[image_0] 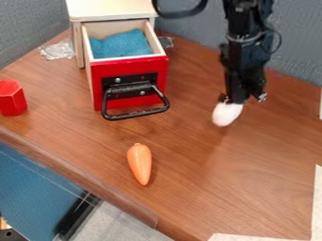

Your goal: Take the white object out of the drawer and put it on the center of the table

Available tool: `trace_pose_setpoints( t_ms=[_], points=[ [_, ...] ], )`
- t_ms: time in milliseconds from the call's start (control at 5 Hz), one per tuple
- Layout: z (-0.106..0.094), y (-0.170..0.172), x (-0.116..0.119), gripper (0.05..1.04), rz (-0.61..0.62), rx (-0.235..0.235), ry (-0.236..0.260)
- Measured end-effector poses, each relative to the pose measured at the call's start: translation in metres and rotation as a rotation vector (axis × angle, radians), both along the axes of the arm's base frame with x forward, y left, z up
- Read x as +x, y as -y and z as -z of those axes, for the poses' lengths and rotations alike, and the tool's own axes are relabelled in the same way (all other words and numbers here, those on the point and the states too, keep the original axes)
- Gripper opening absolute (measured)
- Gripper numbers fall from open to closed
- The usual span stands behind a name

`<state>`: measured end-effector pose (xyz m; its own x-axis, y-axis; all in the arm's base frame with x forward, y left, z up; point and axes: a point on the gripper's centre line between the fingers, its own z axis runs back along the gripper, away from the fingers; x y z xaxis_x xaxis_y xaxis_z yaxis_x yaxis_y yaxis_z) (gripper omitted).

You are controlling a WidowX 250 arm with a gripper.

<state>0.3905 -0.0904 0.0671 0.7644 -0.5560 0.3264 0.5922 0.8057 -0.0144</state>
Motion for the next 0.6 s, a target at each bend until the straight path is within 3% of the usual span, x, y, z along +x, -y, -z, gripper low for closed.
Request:
trace_pose_setpoints(
  t_ms=[200, 400, 600],
  points=[
    [0.003, -0.006, -0.012, 0.465, 0.004, 0.001, -0.010],
    [-0.040, -0.022, -0.025, 0.778, -0.021, -0.019, 0.078],
    [-0.071, -0.040, -0.048, 0.997, -0.058, -0.001, 0.122]
  ],
)
